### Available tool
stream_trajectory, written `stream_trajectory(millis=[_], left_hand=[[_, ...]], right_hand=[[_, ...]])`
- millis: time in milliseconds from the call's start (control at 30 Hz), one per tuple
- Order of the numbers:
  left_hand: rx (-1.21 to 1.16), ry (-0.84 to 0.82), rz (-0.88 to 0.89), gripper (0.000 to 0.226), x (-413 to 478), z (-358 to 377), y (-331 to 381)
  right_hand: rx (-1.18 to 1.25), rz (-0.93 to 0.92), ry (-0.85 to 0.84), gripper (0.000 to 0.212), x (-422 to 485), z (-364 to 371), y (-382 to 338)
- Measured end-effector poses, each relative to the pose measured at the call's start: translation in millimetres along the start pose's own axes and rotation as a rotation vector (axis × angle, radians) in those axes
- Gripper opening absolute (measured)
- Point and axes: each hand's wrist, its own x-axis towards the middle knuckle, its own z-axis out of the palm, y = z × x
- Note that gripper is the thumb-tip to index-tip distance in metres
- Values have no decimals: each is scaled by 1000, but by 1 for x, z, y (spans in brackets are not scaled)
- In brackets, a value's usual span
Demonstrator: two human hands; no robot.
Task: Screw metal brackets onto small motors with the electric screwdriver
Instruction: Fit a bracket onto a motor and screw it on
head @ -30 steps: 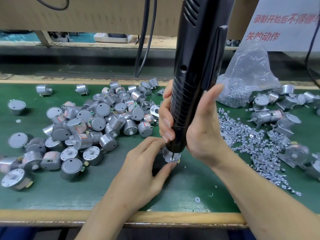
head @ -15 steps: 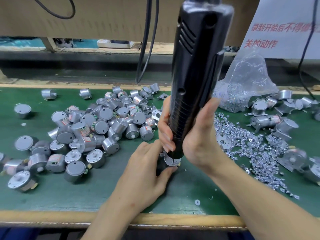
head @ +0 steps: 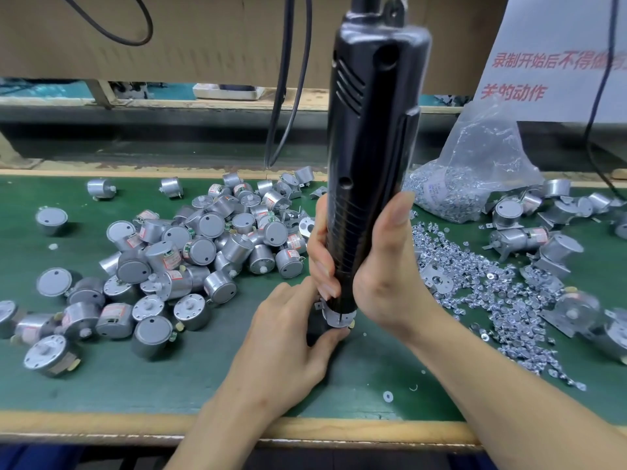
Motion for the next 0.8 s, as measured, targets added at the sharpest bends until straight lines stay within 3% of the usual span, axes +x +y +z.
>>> stream_trajectory(millis=[233,500,800], left_hand=[[11,-11,-24,38,0,0,0],[-8,-38,-67,38,2,0,-1],[-6,-46,-87,44,-2,0,0]], right_hand=[[-22,-9,21,75,2,-2,2],[304,17,-166,83,7,-19,-6],[83,27,46,80,16,-39,-6]])
